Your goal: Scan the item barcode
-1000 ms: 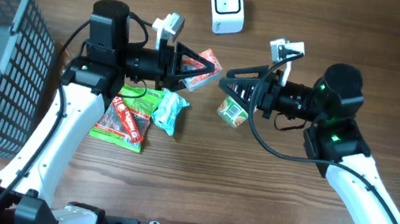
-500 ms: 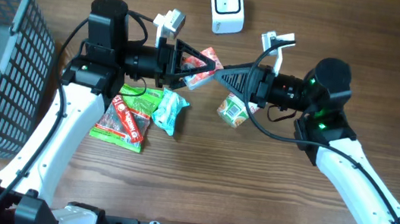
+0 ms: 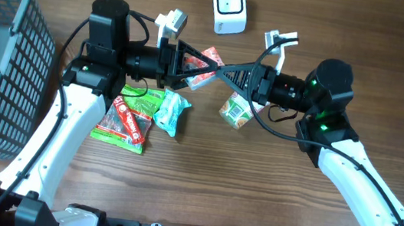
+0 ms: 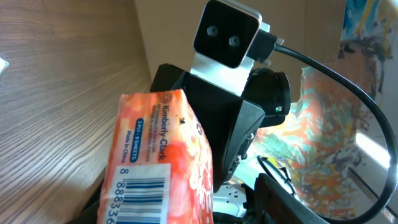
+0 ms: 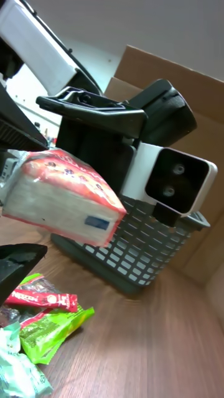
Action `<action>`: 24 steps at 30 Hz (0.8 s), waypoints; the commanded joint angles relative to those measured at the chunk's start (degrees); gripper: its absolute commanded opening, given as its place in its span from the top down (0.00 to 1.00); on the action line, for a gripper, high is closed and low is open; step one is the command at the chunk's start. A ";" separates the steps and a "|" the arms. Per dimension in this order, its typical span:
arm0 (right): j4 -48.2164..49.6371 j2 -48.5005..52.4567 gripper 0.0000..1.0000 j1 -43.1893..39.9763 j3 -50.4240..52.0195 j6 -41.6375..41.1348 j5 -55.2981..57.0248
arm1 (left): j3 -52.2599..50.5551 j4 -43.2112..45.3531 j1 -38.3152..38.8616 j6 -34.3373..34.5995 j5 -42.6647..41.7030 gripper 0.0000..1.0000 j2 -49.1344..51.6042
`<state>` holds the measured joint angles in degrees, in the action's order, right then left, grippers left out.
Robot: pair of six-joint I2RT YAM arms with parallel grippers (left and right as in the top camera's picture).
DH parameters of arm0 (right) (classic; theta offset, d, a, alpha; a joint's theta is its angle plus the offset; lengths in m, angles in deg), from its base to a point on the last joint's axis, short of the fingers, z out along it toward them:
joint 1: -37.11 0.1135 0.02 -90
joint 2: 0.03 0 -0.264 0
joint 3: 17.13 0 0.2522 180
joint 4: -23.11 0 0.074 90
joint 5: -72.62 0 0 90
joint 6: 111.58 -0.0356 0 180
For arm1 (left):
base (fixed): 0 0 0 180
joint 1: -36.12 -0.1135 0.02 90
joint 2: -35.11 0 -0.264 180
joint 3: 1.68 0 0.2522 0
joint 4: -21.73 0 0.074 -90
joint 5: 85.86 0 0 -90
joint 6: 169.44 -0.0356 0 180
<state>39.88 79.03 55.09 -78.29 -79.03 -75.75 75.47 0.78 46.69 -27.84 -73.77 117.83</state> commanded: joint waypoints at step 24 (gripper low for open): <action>-26.60 0.28 0.96 6.08 -0.94 20.59 11.17 | 0.59 -7.28 -11.23 -17.79 17.66 0.20 -0.52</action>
<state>22.48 79.14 56.64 -79.25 -71.62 -72.73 75.52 -0.83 37.86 -36.56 -61.71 117.83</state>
